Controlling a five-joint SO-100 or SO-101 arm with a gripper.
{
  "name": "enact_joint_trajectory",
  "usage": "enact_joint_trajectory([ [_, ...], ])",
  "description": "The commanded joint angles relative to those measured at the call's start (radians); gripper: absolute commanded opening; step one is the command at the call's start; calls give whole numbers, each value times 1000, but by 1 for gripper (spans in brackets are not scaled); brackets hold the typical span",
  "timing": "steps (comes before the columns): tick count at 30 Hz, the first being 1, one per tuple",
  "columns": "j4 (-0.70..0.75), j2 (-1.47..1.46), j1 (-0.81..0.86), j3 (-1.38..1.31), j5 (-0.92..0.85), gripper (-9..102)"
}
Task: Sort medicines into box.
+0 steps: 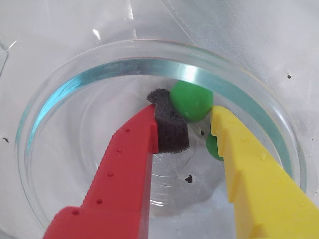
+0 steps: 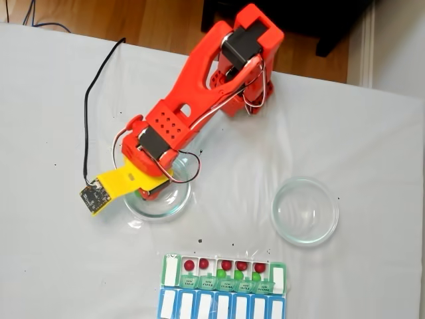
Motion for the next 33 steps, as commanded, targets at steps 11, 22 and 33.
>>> enact_joint_trajectory([
  [11, -37, 87, 17, -14, 8, 14],
  [22, -48, 98, 18, -3, 5, 20],
  [33, -63, 112, 18, 11, 8, 22],
])
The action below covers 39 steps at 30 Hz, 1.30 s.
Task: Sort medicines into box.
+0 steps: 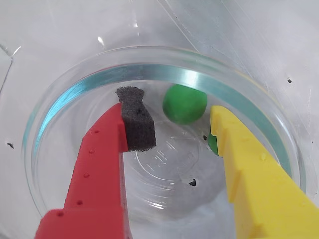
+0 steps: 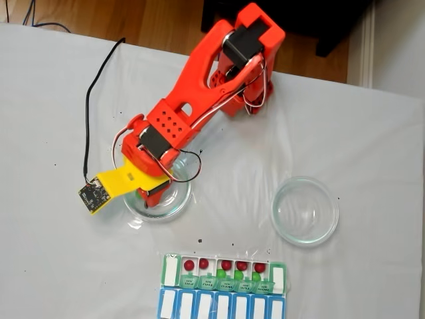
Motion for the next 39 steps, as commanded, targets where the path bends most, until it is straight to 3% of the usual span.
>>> enact_joint_trajectory([
  [1, -29, 97, 17, -5, -3, 22],
  [39, -101, 87, 8, 43, 0, 13],
])
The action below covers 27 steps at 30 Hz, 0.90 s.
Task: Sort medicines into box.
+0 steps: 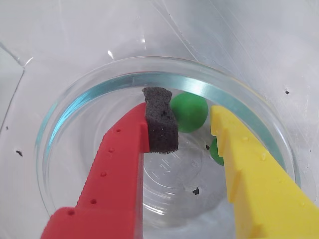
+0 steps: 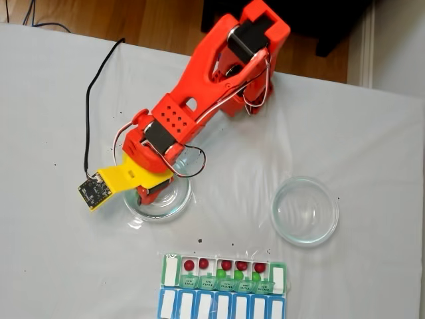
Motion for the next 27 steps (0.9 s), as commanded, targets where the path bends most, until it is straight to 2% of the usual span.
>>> enact_joint_trajectory([
  [1, -20, 20, 8, -17, -9, 13],
  [13, -15, 17, 8, -8, -18, 13],
  [27, 6, 0, 6, -31, -31, 3],
])
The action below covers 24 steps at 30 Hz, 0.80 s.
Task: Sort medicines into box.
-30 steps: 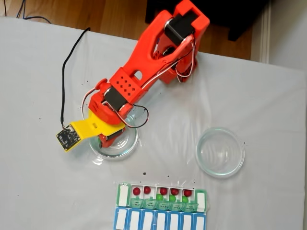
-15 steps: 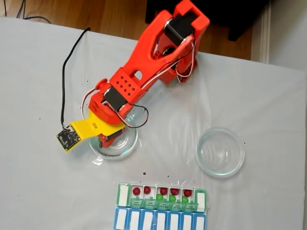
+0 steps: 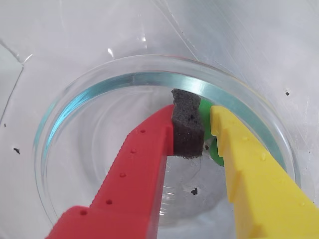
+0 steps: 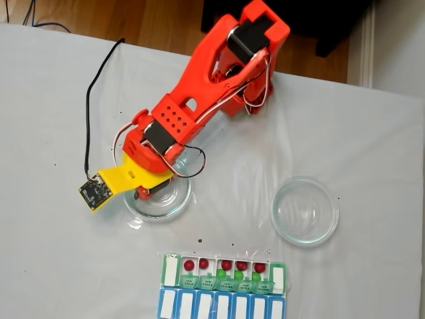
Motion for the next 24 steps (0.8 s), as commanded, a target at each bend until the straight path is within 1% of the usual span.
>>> enact_joint_trajectory([
  [1, 6, 9, 6, -32, -12, 3],
  [4, 15, 9, 5, -37, -11, 2],
  [7, 15, 9, 5, -37, -8, 4],
  [11, 21, 15, 11, -40, -12, 13],
  [18, 51, 37, 18, -48, -20, 25],
  [24, 77, 69, 20, -49, -21, 28],
])
